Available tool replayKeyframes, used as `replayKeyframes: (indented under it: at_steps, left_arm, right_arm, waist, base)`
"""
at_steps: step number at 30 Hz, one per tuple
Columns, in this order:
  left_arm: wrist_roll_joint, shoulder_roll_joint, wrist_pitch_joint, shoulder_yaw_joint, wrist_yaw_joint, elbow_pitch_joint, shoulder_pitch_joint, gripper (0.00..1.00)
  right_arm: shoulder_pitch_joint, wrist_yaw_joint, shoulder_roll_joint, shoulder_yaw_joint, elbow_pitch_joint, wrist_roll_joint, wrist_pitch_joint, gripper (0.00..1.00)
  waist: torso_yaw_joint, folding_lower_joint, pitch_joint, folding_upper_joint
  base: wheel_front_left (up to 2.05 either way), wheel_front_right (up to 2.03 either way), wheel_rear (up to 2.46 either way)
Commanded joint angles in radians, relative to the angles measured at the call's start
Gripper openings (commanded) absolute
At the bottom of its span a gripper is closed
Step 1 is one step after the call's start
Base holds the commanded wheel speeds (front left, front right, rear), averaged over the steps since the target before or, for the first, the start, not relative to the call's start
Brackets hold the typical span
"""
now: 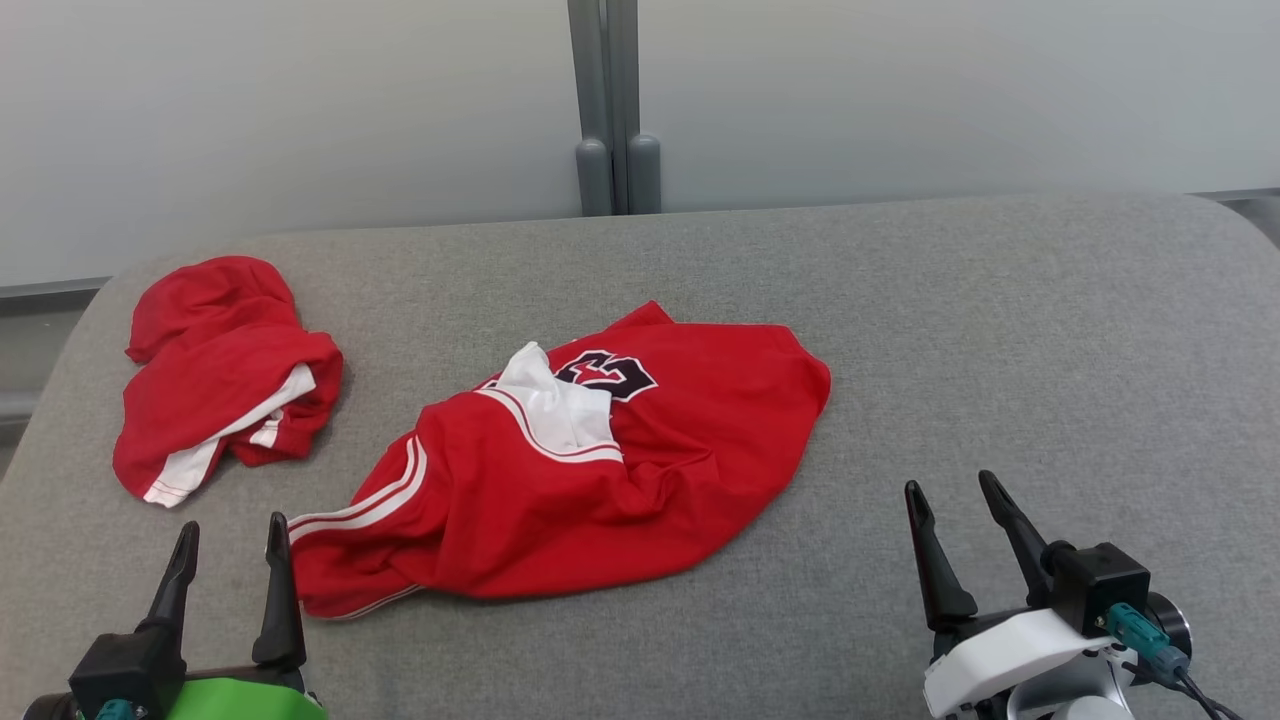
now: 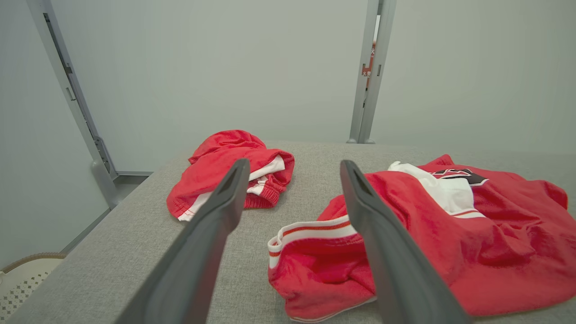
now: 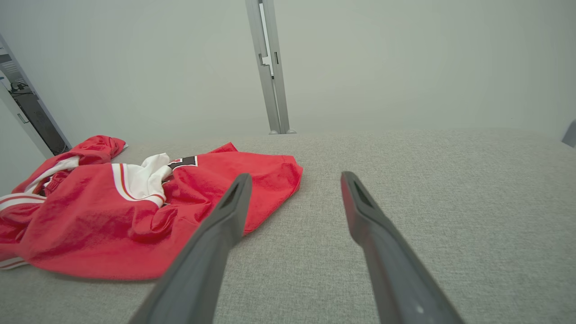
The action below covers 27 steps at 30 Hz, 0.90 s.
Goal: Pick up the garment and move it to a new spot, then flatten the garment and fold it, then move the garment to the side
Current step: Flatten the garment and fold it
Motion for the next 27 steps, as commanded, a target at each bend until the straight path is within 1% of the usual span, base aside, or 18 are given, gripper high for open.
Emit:
replayKeyframes:
  at_steps: [1,7,10,13,18,20,21,23,25,27]
  left_arm:
    - [0.006,0.003,-0.001,-0.002,-0.004,0.005,-0.026,1.00]
    - [0.017,0.055,-0.001,-0.045,-0.013,0.038,-0.148,1.00]
    - [0.011,0.100,0.010,-0.088,-0.015,0.063,-0.251,1.00]
    - [-0.019,0.146,0.035,-0.137,-0.016,0.080,-0.357,1.00]
    - [-0.102,0.230,0.106,-0.261,-0.017,0.130,-0.529,1.00]
    - [-0.154,0.248,0.132,-0.301,-0.017,0.156,-0.587,1.00]
    - [-0.166,0.258,0.142,-0.319,-0.017,0.167,-0.608,1.00]
    - [-0.226,0.276,0.181,-0.363,-0.017,0.200,-0.652,1.00]
    - [-0.248,0.316,0.217,-0.421,-0.017,0.221,-0.698,1.00]
    - [-0.312,0.339,0.260,-0.473,-0.015,0.251,-0.732,1.00]
  right_arm:
    - [0.005,0.000,-0.003,0.000,0.002,0.003,-0.005,1.00]
    - [-0.017,0.000,-0.003,0.002,0.006,0.009,-0.009,1.00]
    - [-0.031,0.000,-0.003,0.006,0.009,0.016,-0.013,1.00]
    - [-0.047,0.000,-0.003,0.009,0.014,0.024,-0.019,1.00]
    - [-0.082,0.000,-0.003,0.015,0.030,0.041,-0.031,1.00]
    - [-0.098,0.000,-0.003,0.020,0.034,0.046,-0.033,1.00]
    - [-0.103,0.000,-0.003,0.021,0.036,0.047,-0.035,1.00]
    - [-0.116,0.000,-0.003,0.026,0.042,0.055,-0.037,1.00]
    - [-0.137,0.000,-0.003,0.034,0.050,0.060,-0.040,1.00]
    - [-0.163,0.000,-0.002,0.046,0.056,0.068,-0.042,1.00]
  waist:
    - [-0.001,0.0000,0.003,0.0000]
    - [-0.013,0.0000,0.031,0.0000]
    - [-0.029,0.0000,0.058,0.0000]
    - [-0.051,0.0000,0.092,0.0000]
    - [-0.092,0.0000,0.147,0.0000]
    - [-0.110,0.0000,0.167,0.0000]
    - [-0.118,0.0000,0.175,0.0000]
    - [-0.139,0.0000,0.191,0.0000]
    - [-0.162,0.0000,0.211,0.0000]
    - [-0.187,0.0000,0.235,0.0000]
  base:
    - [0.00,0.00,0.00]
    - [0.00,0.00,0.00]
    - [0.00,0.00,0.00]
    - [0.00,0.00,0.00]
    - [0.00,0.00,0.00]
    - [0.00,0.00,0.00]
    - [0.00,0.00,0.00]
    - [0.00,0.00,0.00]
    - [0.00,0.00,0.00]
    - [0.00,0.00,0.00]
